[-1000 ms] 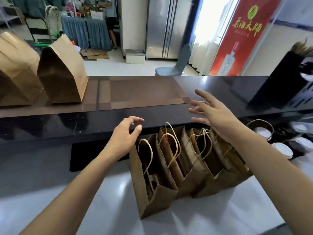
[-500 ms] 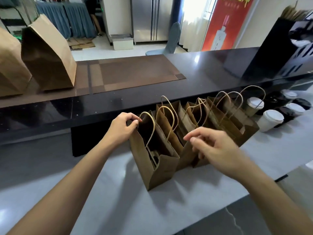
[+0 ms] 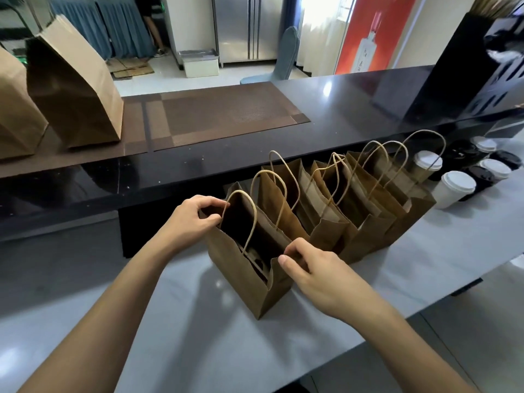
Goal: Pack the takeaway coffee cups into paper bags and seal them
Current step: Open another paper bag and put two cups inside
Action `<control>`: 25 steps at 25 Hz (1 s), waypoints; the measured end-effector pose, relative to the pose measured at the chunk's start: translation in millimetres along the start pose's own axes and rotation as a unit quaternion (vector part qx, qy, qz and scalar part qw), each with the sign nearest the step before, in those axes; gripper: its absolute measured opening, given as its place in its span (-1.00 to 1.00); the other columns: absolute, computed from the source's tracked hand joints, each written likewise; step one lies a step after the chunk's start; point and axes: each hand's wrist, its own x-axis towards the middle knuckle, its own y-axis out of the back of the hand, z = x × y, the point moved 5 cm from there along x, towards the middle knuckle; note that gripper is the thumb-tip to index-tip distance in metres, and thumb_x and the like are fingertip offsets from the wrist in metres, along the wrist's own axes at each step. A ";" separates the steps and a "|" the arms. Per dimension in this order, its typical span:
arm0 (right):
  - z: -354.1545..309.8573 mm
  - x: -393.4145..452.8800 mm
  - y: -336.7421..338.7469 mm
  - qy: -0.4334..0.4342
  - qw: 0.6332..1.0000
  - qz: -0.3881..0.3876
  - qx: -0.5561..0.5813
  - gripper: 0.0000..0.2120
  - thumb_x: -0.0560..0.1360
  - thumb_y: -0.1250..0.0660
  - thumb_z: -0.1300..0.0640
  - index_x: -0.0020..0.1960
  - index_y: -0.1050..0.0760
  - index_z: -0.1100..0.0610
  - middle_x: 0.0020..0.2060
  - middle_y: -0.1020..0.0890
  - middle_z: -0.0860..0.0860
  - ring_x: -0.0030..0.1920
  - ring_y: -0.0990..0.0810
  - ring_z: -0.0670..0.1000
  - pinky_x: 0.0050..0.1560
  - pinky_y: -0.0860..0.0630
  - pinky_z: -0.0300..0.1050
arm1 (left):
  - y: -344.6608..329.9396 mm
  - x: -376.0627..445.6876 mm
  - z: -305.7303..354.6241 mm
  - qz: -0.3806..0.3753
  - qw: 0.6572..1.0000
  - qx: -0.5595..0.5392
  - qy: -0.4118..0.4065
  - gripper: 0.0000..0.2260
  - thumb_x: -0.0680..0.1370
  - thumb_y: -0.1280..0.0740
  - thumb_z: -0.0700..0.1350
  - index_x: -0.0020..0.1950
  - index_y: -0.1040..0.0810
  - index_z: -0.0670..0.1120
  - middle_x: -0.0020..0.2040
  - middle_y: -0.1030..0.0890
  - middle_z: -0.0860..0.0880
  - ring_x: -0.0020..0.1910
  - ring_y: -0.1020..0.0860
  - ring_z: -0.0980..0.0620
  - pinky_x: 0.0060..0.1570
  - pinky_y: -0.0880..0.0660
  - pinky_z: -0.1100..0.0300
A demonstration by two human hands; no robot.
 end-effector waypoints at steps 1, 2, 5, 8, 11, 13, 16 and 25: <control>-0.6 0.7 -4.5 -0.005 1.000 0.000 -0.004 -0.73 0.64 -0.11 -0.27 0.18 -0.40 -0.14 -0.10 -0.59 -0.12 -0.12 -0.60 -0.09 -0.11 -0.57 -0.15 | 1.7 -1.8 -2.1 -0.007 1.000 -0.006 0.000 -0.66 0.53 -0.36 -0.22 0.17 -0.66 0.18 0.15 -0.60 0.11 -0.05 -0.58 0.09 0.03 -0.55 0.14; -0.5 1.8 -9.0 -0.011 1.000 0.004 -0.008 -0.71 0.63 -0.11 -0.30 0.17 -0.41 -0.14 -0.08 -0.58 -0.13 -0.11 -0.60 -0.09 -0.08 -0.58 -0.13 | 3.2 -3.7 -4.8 -0.012 1.000 -0.010 0.001 -0.63 0.53 -0.36 -0.22 0.20 -0.63 0.20 0.17 -0.60 0.11 0.00 -0.59 0.10 0.07 -0.54 0.14; 1.5 2.8 -19.3 -0.033 0.999 0.026 -0.020 -0.65 0.59 -0.12 -0.37 0.20 -0.40 -0.16 -0.02 -0.57 -0.13 -0.06 -0.60 -0.06 0.02 -0.63 0.01 | 5.7 -11.2 -11.7 -0.031 0.999 -0.016 0.007 -0.57 0.53 -0.37 -0.25 0.31 -0.58 0.16 0.22 -0.58 0.10 0.11 -0.57 0.13 0.05 -0.49 0.27; -0.1 -0.5 -23.0 -0.065 0.996 0.039 -0.037 -0.57 0.57 -0.10 -0.40 0.25 -0.37 -0.15 0.02 -0.55 -0.11 -0.01 -0.59 -0.05 0.08 -0.63 0.04 | 7.6 -19.5 -20.6 -0.051 0.998 -0.037 0.012 -0.47 0.53 -0.38 -0.27 0.44 -0.49 0.15 0.29 -0.57 0.06 0.20 -0.59 0.05 0.19 -0.57 0.14; -1.5 -3.6 -23.3 -0.082 0.994 0.054 -0.046 -0.60 0.59 -0.12 -0.37 0.25 -0.36 -0.12 0.11 -0.51 -0.10 0.06 -0.55 -0.04 0.14 -0.59 0.03 | 10.6 -29.8 -26.0 -0.055 0.998 -0.029 0.026 -0.34 0.45 -0.40 -0.09 0.54 -0.34 0.18 0.41 -0.49 0.03 0.28 -0.56 -0.07 0.25 -0.57 0.00; -1.6 -4.3 -24.4 -0.082 0.994 0.058 -0.032 -0.66 0.62 -0.15 -0.27 0.27 -0.36 -0.10 0.22 -0.48 -0.10 0.11 -0.54 -0.03 0.19 -0.58 0.02 | 11.0 -36.5 -26.6 -0.057 0.997 -0.028 0.031 -0.29 0.41 -0.38 -0.04 0.56 -0.29 0.20 0.48 -0.42 0.04 0.36 -0.50 -0.08 0.32 -0.53 -0.07; -1.6 -8.8 -28.7 -0.078 0.995 0.057 -0.014 -0.58 0.64 -0.21 -0.13 0.44 -0.28 -0.05 0.41 -0.38 -0.10 0.23 -0.52 -0.04 0.25 -0.56 -0.06 | 11.2 -46.3 -26.9 -0.063 0.997 -0.036 0.019 -0.28 0.53 -0.41 -0.22 0.59 -0.23 0.21 0.54 -0.35 0.06 0.46 -0.42 -0.05 0.40 -0.45 -0.11; 9.8 -51.6 -34.9 -0.048 0.995 0.078 0.040 -0.47 0.62 -0.23 0.01 0.54 -0.14 -0.09 0.42 -0.27 -0.16 0.16 -0.52 -0.08 0.11 -0.52 -0.18 | -9.3 -86.1 -14.4 -0.091 0.994 -0.063 -0.020 -0.17 0.49 -0.39 -0.38 0.60 -0.17 0.22 0.55 -0.30 0.18 0.44 -0.42 0.12 0.18 -0.47 0.45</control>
